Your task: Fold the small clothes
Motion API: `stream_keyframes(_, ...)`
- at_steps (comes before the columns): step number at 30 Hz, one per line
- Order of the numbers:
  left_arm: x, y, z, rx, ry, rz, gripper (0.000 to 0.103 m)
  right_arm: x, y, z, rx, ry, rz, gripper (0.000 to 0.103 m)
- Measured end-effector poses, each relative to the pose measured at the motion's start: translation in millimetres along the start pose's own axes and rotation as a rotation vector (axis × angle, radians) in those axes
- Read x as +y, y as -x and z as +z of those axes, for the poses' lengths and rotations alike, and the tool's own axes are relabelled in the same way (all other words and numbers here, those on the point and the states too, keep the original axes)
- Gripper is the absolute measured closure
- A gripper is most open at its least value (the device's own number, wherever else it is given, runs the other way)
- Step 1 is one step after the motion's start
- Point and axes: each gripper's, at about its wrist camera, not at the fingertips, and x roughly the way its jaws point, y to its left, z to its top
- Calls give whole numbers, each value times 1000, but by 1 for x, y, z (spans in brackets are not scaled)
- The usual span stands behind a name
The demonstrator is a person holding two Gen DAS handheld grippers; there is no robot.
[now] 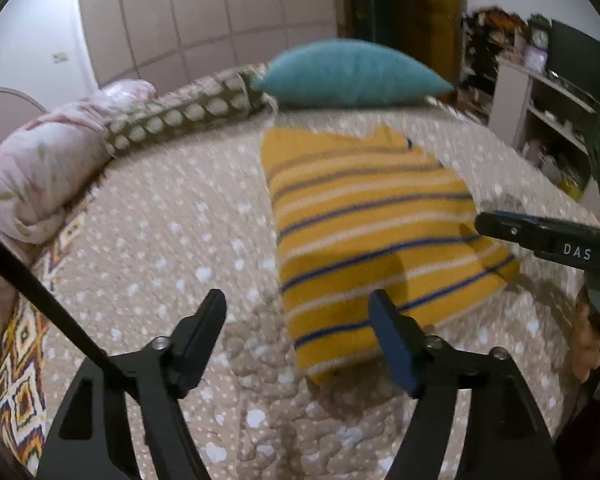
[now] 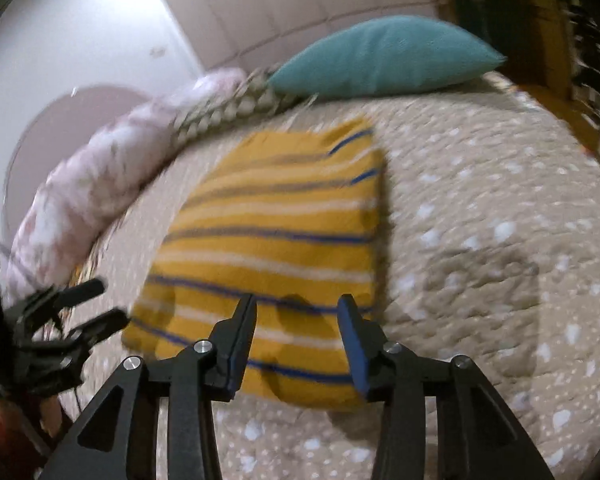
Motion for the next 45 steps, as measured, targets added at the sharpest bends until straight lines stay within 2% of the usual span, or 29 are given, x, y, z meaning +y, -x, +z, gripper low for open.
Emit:
stream_keyframes(2, -4, 1, 1, -17, -1, 18, 24, 1, 4, 1, -37, -9, -27, 57)
stream_keyframes(5, -6, -12, 9, 0, 10, 25, 24, 7, 8, 0, -81, 0, -41, 57)
stream_keyframes(7, -3, -29, 19, 22, 54, 13, 24, 14, 5, -3, -84, 23, -64, 57)
stream_keyframes(11, 9, -67, 22, 100, 146, -25, 21, 15, -14, -10, -31, 48, -128, 57)
stream_keyframes(14, 15, -65, 9, 101, 197, -40, 18, 10, -25, -19, 34, 9, -161, 57)
stream_keyframes(20, 18, -39, -37, 140, 181, -122, 18, -1, -14, -33, 46, -97, -95, 56)
stream_keyframes(23, 28, -15, -41, 77, 183, -174, 18, -9, 2, -29, -18, -151, -46, 55)
stream_keyframes(24, 32, -9, -36, 44, 183, -179, 18, -12, 8, -25, -42, -167, -37, 52)
stream_keyframes(26, 40, -8, -25, 16, 193, -191, 9, -21, 11, -14, -85, -209, -2, 40)
stream_keyframes(28, 49, -22, -10, 19, 226, -242, 8, -32, 5, -4, -97, -243, 22, 36)
stream_keyframes(32, 57, -67, 8, 95, 285, -328, 8, -52, -34, 11, -22, -313, 43, 36)
stream_keyframes(34, 55, -93, 15, 146, 308, -402, 8, -58, -45, 13, -22, -343, 87, 35)
stream_keyframes(38, 41, -126, 24, 216, 354, -545, 8, -53, -56, 20, -15, -321, 147, 33)
stream_keyframes(41, 31, -136, 24, 217, 398, -569, 8, -46, -68, 23, -8, -306, 167, 33)
stream_keyframes(42, 28, -136, 25, 210, 399, -552, 9, -43, -70, 23, -8, -301, 174, 37)
stream_keyframes(43, 28, -134, 25, 206, 404, -545, 22, -41, -72, 24, -2, -300, 194, 54)
stream_keyframes(44, 28, -132, 27, 202, 411, -540, 36, -40, -73, 24, 3, -308, 212, 59)
stream_keyframes(45, 32, -129, 30, 196, 411, -547, 44, -37, -72, 24, -7, -307, 200, 64)
